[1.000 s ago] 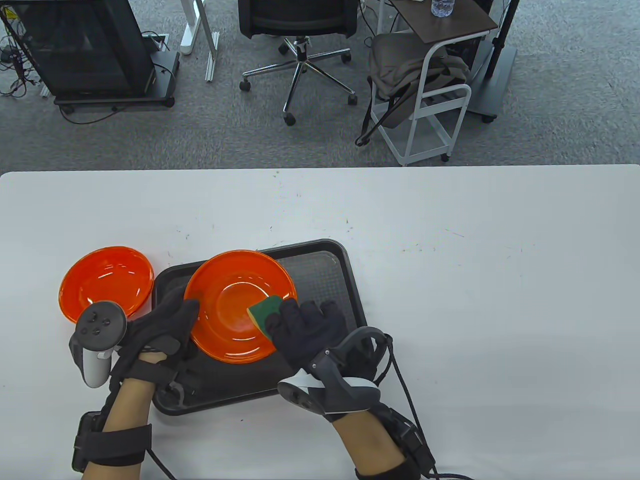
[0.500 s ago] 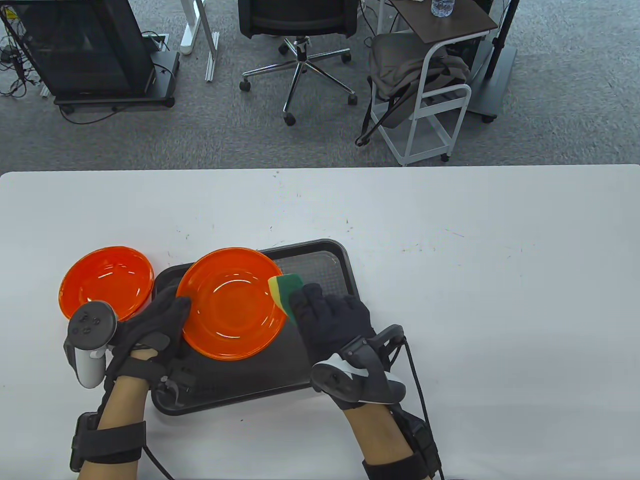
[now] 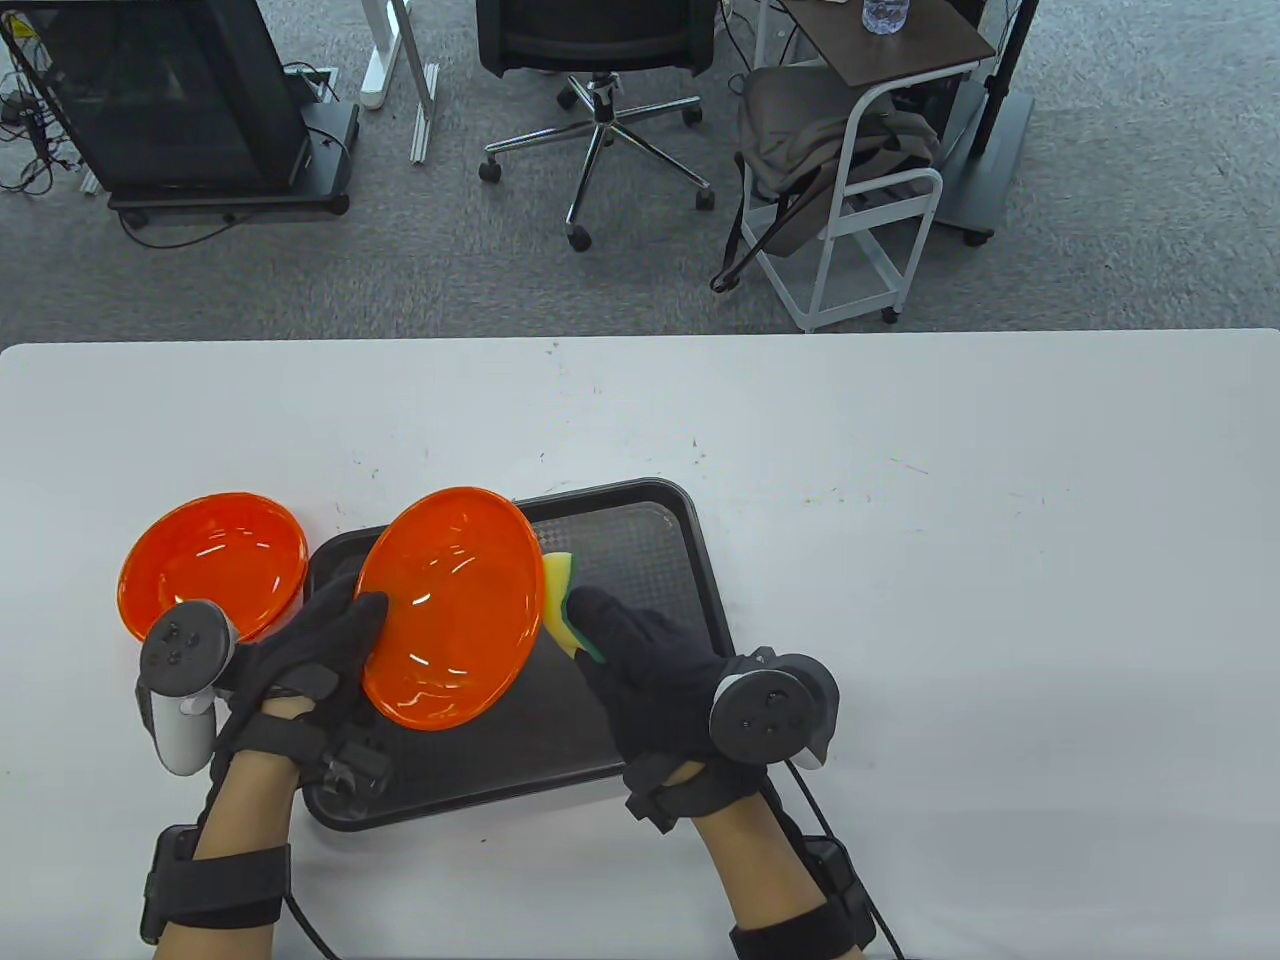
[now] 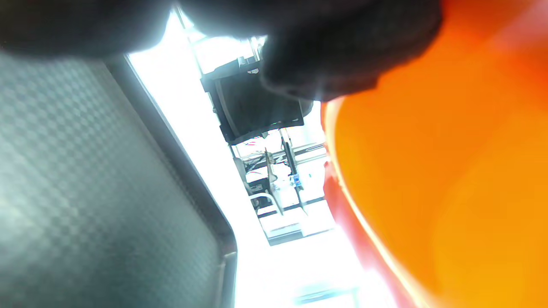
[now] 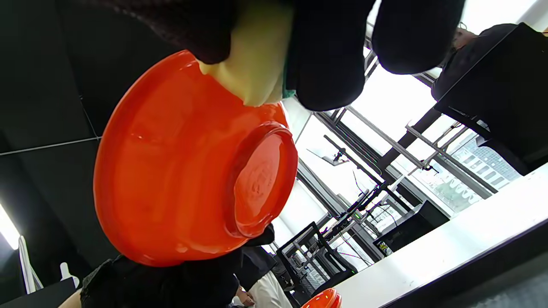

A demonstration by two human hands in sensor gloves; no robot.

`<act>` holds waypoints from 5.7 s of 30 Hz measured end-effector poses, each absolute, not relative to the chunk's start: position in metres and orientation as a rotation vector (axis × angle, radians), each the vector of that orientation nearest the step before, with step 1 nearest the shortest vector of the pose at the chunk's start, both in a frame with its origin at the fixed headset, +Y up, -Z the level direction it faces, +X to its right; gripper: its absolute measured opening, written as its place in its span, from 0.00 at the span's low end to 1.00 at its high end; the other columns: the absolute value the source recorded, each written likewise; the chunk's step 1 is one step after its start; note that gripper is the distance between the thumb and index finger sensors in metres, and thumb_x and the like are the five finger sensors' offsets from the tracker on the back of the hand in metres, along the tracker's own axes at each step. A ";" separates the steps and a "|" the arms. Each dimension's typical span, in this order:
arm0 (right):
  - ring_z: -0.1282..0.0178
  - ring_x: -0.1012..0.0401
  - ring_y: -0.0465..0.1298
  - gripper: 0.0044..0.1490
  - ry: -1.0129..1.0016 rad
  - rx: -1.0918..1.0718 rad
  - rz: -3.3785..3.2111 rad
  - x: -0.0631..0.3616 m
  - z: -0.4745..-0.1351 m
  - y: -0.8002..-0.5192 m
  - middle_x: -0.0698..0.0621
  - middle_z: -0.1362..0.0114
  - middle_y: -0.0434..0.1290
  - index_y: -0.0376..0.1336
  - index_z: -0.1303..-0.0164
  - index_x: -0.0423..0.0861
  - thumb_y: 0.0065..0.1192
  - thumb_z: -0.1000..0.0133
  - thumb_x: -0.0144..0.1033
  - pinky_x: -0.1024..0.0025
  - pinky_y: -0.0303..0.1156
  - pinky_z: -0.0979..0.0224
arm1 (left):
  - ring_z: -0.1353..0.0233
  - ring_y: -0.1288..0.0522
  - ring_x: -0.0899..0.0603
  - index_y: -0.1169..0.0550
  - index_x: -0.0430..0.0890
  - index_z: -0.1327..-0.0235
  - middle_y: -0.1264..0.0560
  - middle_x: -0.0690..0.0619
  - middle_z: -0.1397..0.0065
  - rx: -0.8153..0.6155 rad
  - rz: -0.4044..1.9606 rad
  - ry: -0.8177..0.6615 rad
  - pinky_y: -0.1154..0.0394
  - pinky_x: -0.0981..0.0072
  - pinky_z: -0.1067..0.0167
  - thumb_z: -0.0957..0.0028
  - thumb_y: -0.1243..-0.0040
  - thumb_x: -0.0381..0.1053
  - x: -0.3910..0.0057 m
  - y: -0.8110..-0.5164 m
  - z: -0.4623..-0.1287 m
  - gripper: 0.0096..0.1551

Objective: Wipe bowl with sponge

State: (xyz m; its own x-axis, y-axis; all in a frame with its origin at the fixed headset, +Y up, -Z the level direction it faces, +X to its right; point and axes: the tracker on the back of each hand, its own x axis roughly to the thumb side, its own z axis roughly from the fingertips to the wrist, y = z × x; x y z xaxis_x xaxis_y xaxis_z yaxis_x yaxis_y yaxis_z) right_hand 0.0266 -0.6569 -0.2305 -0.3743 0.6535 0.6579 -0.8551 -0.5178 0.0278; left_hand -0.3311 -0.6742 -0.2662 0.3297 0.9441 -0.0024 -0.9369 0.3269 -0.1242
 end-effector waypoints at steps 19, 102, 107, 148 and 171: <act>0.35 0.48 0.77 0.31 -0.175 0.588 1.689 0.018 -0.240 -0.683 0.41 0.22 0.68 0.50 0.22 0.48 0.55 0.33 0.41 0.41 0.70 0.34 | 0.90 0.21 0.58 0.25 0.40 0.34 0.15 0.56 0.78 -0.362 1.218 -0.311 0.16 0.67 0.87 0.44 0.37 0.61 -0.294 -0.675 -0.264 0.34; 0.38 0.47 0.80 0.34 0.149 0.705 1.561 -0.026 -0.234 -0.699 0.36 0.31 0.73 0.50 0.28 0.33 0.55 0.34 0.40 0.43 0.71 0.35 | 0.87 0.19 0.57 0.19 0.46 0.40 0.15 0.57 0.74 0.131 1.155 -0.264 0.16 0.66 0.82 0.46 0.38 0.67 -0.293 -0.665 -0.256 0.32; 0.39 0.48 0.80 0.34 0.165 0.728 1.551 -0.029 -0.231 -0.697 0.36 0.32 0.73 0.51 0.29 0.32 0.56 0.34 0.40 0.43 0.71 0.36 | 0.86 0.18 0.56 0.18 0.44 0.44 0.15 0.57 0.74 0.201 1.191 -0.200 0.16 0.65 0.81 0.47 0.37 0.66 -0.304 -0.663 -0.256 0.30; 0.32 0.45 0.75 0.31 -0.131 0.695 1.582 -0.005 -0.229 -0.679 0.38 0.25 0.69 0.50 0.23 0.43 0.55 0.32 0.40 0.40 0.69 0.34 | 0.88 0.20 0.58 0.19 0.42 0.46 0.15 0.58 0.75 -0.055 1.190 -0.244 0.16 0.66 0.84 0.45 0.40 0.66 -0.295 -0.671 -0.258 0.31; 0.35 0.46 0.77 0.31 -0.122 0.722 1.529 -0.006 -0.228 -0.675 0.38 0.28 0.72 0.52 0.24 0.42 0.57 0.33 0.41 0.41 0.70 0.34 | 0.89 0.20 0.58 0.19 0.43 0.47 0.15 0.58 0.76 0.031 1.190 -0.186 0.16 0.66 0.84 0.45 0.40 0.66 -0.311 -0.668 -0.260 0.30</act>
State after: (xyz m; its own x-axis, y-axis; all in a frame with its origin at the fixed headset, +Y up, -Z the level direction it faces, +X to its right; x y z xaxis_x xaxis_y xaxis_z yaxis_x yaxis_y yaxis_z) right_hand -0.0058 -0.6754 -0.2281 0.0799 0.8605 0.5031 -0.9294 -0.1181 0.3497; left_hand -0.3105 -0.6679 -0.2599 0.3583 0.9198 0.1599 -0.9248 0.3731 -0.0740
